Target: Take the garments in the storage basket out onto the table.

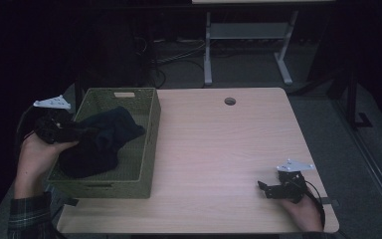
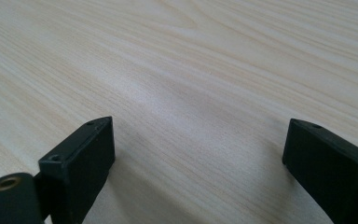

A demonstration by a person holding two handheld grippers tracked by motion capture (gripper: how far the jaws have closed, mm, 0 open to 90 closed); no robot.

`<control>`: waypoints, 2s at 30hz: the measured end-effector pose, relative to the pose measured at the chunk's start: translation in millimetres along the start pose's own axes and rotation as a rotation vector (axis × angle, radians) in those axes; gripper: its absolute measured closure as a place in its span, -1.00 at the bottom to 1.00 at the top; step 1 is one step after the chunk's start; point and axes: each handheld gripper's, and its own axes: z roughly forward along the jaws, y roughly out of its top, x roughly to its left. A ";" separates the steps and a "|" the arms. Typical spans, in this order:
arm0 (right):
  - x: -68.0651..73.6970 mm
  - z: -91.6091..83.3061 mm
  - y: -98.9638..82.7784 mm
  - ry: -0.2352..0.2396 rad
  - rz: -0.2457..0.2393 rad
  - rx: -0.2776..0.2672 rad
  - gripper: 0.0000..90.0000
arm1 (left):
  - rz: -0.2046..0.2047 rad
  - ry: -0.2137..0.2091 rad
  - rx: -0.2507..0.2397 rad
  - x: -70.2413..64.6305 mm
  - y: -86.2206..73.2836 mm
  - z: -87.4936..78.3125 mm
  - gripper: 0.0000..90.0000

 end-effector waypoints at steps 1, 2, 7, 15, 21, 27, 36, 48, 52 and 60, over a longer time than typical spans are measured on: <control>0.2 -0.2 0.1 0.001 0.002 0.002 -0.80 | 0.007 0.003 0.001 -0.5 2.9 -1.4 0.48; 0.2 -0.2 0.1 0.001 0.002 0.002 -0.80 | 0.007 0.003 0.001 -0.5 2.9 -1.4 0.48; 0.0 -0.1 0.0 0.001 0.000 0.001 -0.80 | 0.009 0.005 -0.020 -2.0 10.3 -6.7 0.49; 0.0 -0.2 0.0 0.001 0.000 0.001 -0.80 | 0.026 0.002 -0.048 -5.8 23.0 -13.2 0.48; 0.0 -0.1 0.0 0.002 0.000 0.001 -0.80 | 0.041 -0.004 -0.063 -10.3 33.0 -15.1 0.49; 0.0 -0.2 0.0 0.001 0.000 0.001 -0.80 | 0.063 -0.011 -0.080 -18.0 46.3 -16.6 0.49; 0.0 -0.1 0.0 0.001 0.000 0.001 -0.80 | 0.090 -0.018 -0.095 -28.0 62.6 -17.0 0.49; -0.1 -0.1 0.1 0.000 -0.001 0.001 -0.80 | 0.145 -0.035 -0.113 -47.6 88.9 -11.3 0.49; -0.1 -0.1 0.0 0.000 -0.001 0.001 -0.80 | 0.164 -0.041 -0.113 -55.1 96.8 -9.5 0.49; -0.1 -0.1 0.1 0.000 -0.001 0.002 -0.80 | 0.200 -0.060 -0.131 -71.1 115.3 -4.5 0.50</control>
